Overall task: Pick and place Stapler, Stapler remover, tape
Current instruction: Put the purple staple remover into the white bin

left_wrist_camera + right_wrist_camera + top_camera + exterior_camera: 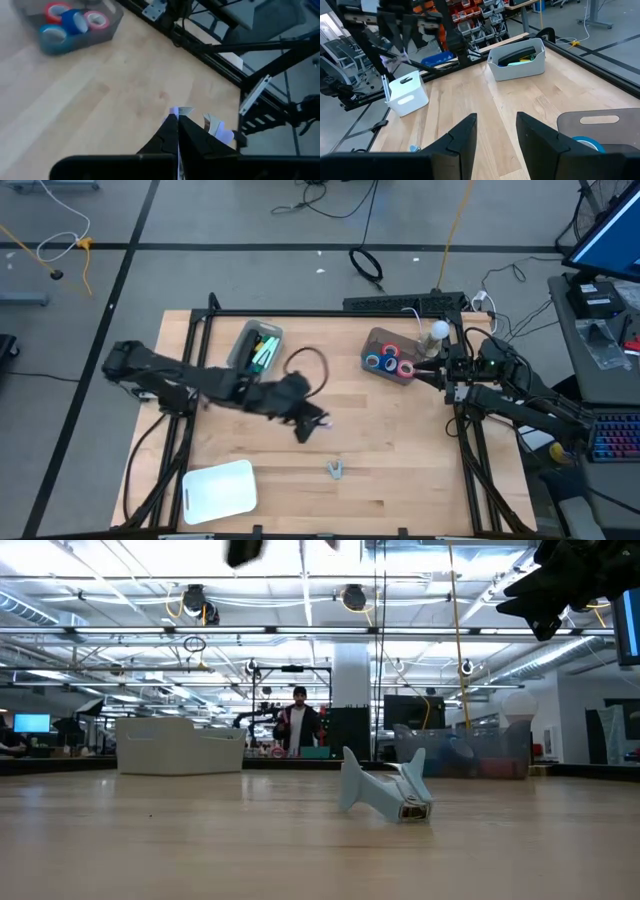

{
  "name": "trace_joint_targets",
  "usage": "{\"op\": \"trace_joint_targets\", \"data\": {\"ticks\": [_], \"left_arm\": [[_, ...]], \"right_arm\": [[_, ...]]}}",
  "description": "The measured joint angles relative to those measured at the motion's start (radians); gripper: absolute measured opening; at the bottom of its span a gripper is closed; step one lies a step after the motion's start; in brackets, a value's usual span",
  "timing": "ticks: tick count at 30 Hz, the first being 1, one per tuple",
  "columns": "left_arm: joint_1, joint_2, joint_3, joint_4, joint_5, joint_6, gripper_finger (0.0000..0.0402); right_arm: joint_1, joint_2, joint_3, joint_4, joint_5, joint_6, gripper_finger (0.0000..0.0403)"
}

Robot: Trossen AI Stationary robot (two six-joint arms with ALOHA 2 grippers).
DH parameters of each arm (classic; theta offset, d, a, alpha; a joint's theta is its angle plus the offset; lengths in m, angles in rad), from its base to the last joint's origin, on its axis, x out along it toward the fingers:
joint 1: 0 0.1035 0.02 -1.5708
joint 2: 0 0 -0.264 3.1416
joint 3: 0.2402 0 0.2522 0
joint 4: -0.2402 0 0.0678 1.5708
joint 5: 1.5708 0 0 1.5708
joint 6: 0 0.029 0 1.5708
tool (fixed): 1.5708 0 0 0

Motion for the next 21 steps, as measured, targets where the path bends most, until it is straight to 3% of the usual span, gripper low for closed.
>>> {"op": "trace_joint_targets", "data": {"ticks": [4, 9, 21], "left_arm": [[-0.108, -0.075, 0.0, -0.144, -0.106, -0.176, 0.0001], [-0.237, -0.102, 0.0, -0.349, -0.116, -0.459, 0.0], [-0.501, -0.1, -0.001, -0.723, 0.103, -1.033, 0.0]], "right_arm": [[0.0, 0.0, 0.0, 0.0, 0.0, 0.0, 0.013], [0.0, 0.0, 0.0, -0.001, 0.0, 0.0, 0.013], [0.0, 0.0, 0.0, 0.0, 0.0, 0.0, 0.013]]}}
